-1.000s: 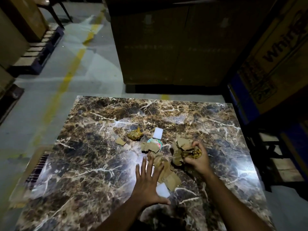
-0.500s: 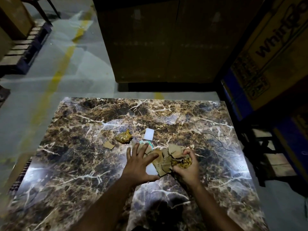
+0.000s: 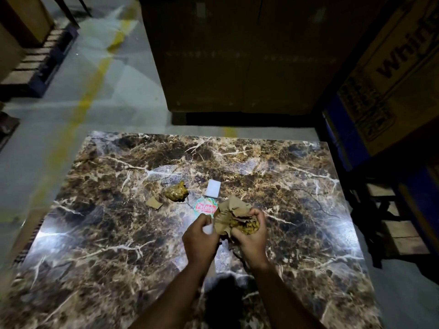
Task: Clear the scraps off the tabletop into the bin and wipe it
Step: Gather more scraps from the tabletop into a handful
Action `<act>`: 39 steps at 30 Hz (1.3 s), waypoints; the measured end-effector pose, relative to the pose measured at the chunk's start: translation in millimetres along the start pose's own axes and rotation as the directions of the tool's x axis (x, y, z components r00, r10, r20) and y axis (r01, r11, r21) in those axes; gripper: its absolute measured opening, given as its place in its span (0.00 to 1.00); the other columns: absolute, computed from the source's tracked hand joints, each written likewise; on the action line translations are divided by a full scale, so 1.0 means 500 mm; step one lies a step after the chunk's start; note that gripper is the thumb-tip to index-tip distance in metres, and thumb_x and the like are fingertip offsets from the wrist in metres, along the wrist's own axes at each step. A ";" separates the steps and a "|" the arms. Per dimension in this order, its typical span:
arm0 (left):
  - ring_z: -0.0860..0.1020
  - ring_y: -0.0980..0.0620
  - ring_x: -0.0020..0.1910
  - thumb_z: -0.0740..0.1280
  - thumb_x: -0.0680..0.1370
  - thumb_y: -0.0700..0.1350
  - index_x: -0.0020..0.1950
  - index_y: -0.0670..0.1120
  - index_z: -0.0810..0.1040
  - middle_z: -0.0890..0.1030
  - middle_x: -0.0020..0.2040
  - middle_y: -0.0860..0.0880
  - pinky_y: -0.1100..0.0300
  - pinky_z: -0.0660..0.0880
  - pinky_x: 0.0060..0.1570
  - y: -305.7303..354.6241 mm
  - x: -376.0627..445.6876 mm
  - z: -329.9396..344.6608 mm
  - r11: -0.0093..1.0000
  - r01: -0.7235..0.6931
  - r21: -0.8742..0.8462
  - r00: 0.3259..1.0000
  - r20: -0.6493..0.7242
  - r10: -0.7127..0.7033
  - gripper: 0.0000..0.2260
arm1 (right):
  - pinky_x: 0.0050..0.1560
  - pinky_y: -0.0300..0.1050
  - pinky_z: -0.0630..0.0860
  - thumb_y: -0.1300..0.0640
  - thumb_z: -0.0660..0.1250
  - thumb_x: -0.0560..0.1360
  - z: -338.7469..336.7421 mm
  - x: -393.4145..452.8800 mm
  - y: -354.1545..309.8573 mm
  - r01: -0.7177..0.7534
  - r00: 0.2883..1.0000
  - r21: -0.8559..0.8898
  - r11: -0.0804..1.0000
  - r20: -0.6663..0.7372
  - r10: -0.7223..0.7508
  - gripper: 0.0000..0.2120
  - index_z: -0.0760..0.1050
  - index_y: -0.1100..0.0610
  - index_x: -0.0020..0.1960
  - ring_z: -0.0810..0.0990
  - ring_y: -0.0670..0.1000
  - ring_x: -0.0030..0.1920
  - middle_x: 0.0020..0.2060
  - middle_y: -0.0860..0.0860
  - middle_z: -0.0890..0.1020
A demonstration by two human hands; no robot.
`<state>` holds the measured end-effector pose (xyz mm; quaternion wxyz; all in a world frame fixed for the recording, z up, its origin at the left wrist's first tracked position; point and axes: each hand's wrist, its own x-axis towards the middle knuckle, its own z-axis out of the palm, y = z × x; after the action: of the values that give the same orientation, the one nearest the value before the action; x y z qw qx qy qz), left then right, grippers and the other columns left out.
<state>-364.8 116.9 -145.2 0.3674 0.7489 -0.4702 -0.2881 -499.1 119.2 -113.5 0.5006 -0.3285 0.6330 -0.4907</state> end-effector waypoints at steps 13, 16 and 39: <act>0.83 0.45 0.56 0.70 0.80 0.46 0.52 0.51 0.86 0.86 0.54 0.47 0.40 0.78 0.60 0.126 -0.026 -0.011 0.635 0.401 -0.660 0.915 0.264 -0.304 0.05 | 0.48 0.44 0.81 0.59 0.79 0.58 0.026 -0.029 -0.013 -0.063 0.998 0.021 0.998 0.027 0.063 0.23 0.77 0.50 0.51 0.85 0.52 0.49 0.47 0.48 0.86; 0.83 0.38 0.54 0.73 0.72 0.53 0.52 0.41 0.84 0.86 0.50 0.41 0.39 0.78 0.58 0.134 -0.034 -0.023 0.631 0.372 -0.680 0.928 0.258 -0.268 0.17 | 0.50 0.44 0.81 0.53 0.80 0.57 0.025 -0.034 -0.027 -0.010 0.994 -0.067 0.998 0.104 0.017 0.24 0.79 0.47 0.52 0.85 0.49 0.49 0.48 0.46 0.87; 0.71 0.47 0.38 0.72 0.73 0.46 0.37 0.44 0.74 0.71 0.35 0.44 0.51 0.70 0.40 0.137 -0.053 -0.250 0.505 0.072 -0.860 0.825 -0.233 -0.515 0.10 | 0.46 0.36 0.73 0.53 0.72 0.56 0.197 -0.157 -0.158 0.311 0.755 0.082 0.947 0.583 -0.299 0.18 0.74 0.52 0.45 0.76 0.42 0.42 0.40 0.39 0.79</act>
<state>-311.7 156.3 -16.1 0.7163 0.6049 -0.0391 -0.3457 -388.8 137.8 -15.9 0.5817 -0.5678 0.3893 -0.4332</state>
